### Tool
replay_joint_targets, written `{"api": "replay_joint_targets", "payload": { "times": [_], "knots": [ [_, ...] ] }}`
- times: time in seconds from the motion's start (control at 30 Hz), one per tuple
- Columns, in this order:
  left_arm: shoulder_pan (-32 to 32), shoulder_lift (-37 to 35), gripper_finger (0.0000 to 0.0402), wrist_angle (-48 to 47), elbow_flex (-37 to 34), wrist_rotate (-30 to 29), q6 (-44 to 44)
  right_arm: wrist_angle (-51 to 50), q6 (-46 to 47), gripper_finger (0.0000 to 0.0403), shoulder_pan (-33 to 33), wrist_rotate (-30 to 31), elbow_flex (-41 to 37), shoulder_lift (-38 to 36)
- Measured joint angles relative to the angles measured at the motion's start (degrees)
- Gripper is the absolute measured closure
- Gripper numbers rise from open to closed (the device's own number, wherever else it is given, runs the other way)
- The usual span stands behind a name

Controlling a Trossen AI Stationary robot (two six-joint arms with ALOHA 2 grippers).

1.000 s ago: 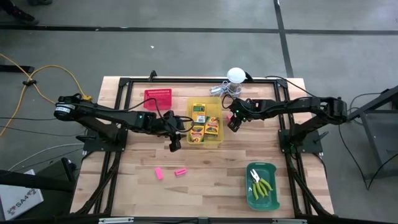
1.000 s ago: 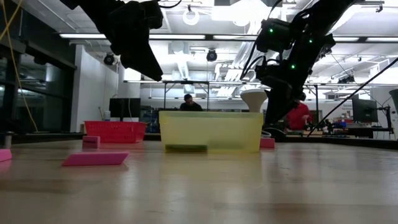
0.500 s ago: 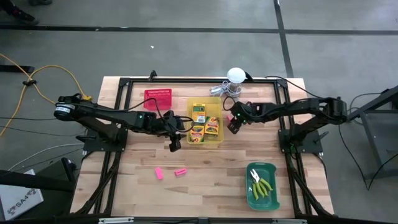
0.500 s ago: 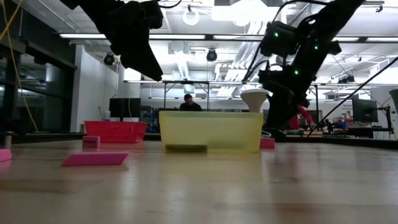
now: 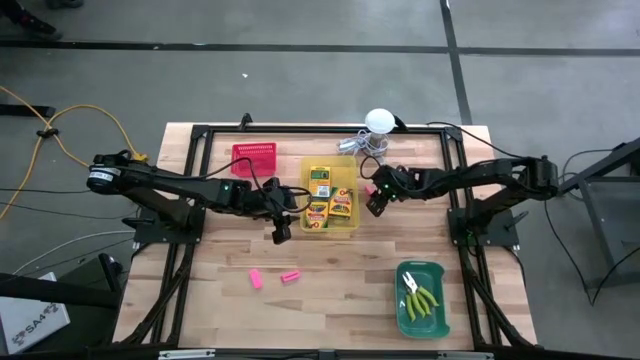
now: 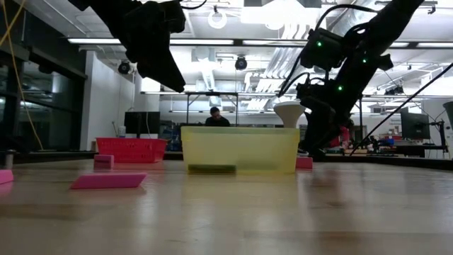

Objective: Pick & Place School Supplies
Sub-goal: Put the pink eraser into the red bin

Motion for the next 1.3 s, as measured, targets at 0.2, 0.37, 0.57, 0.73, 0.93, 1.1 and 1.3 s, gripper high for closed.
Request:
{"api": "replay_joint_targets", "payload": {
  "times": [0.2, 0.37, 0.57, 0.73, 0.93, 1.1, 1.3],
  "knots": [
    [0.0, 0.0, 0.0252, 0.0, 0.0, 0.0, 0.0, 2.4, 0.8, 0.0215, 0.0, 0.0, -1.3, 0.0],
    [0.0, 0.0, 0.0252, 0.0, 0.0, 0.0, 0.0, 3.6, 0.9, 0.0215, 0.0, 0.0, -1.6, 1.0],
    [0.0, 0.0, 0.0252, 0.0, 0.0, 0.0, 0.0, 7.9, 0.4, 0.0215, 0.4, -0.2, -1.6, 6.8],
    [0.0, 0.0, 0.0252, 0.0, 0.0, 0.0, 0.1, 11.3, -0.3, 0.0215, 0.5, 1.2, -1.3, 10.9],
    [0.0, 0.0, 0.0252, 0.0, 0.0, 0.0, 0.1, 11.4, -0.5, 0.0215, 0.8, 1.8, -1.4, 10.0],
    [0.0, 0.0, 0.0252, 0.0, 0.0, 0.0, 0.2, 10.7, -0.7, 0.0215, 0.8, 1.4, -1.6, 8.8],
    [0.0, 0.0, 0.0252, 0.0, 0.0, 0.0, 0.2, 10.2, -0.7, 0.0215, 0.8, 1.9, -1.6, 8.7]
  ]
}}
